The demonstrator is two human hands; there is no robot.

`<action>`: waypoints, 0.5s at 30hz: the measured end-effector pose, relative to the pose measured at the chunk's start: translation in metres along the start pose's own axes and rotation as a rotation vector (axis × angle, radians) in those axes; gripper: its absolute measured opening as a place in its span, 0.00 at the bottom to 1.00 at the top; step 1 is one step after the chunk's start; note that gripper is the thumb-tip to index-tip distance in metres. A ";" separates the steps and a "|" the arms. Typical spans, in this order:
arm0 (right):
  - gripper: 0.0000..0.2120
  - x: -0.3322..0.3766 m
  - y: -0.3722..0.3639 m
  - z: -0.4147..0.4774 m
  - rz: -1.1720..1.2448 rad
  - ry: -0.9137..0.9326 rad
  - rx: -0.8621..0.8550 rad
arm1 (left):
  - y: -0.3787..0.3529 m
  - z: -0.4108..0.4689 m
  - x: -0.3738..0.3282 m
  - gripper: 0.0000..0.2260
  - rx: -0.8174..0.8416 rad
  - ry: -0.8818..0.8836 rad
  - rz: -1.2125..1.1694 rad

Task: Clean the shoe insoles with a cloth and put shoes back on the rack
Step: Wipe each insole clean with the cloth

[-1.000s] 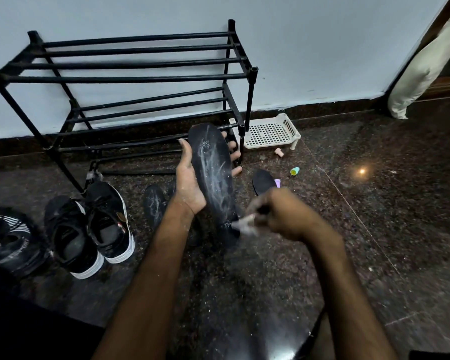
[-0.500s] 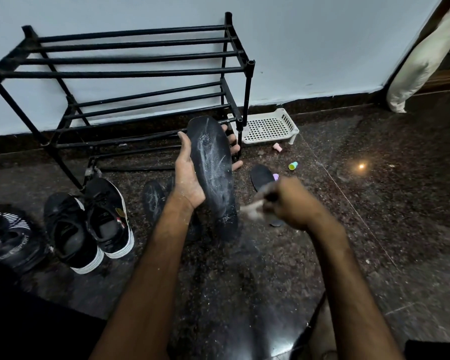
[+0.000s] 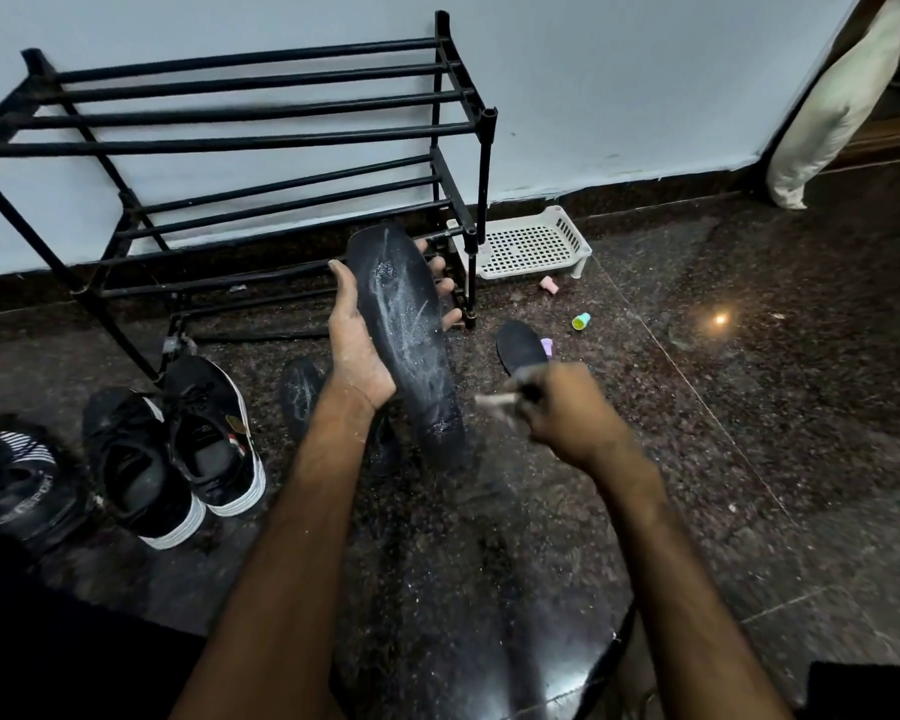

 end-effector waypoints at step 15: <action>0.10 0.033 0.037 0.010 0.038 0.067 -0.371 | -0.003 -0.004 0.020 0.38 -0.017 0.085 0.032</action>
Point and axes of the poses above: each hand's wrist, its own z-axis towards the middle knuckle, its own y-axis out of the back of the hand, x = y × z, the point moved 4 cm from there along z, towards the middle knuckle, and after that the axes turned 1 degree about x, right-handed, at the moved point
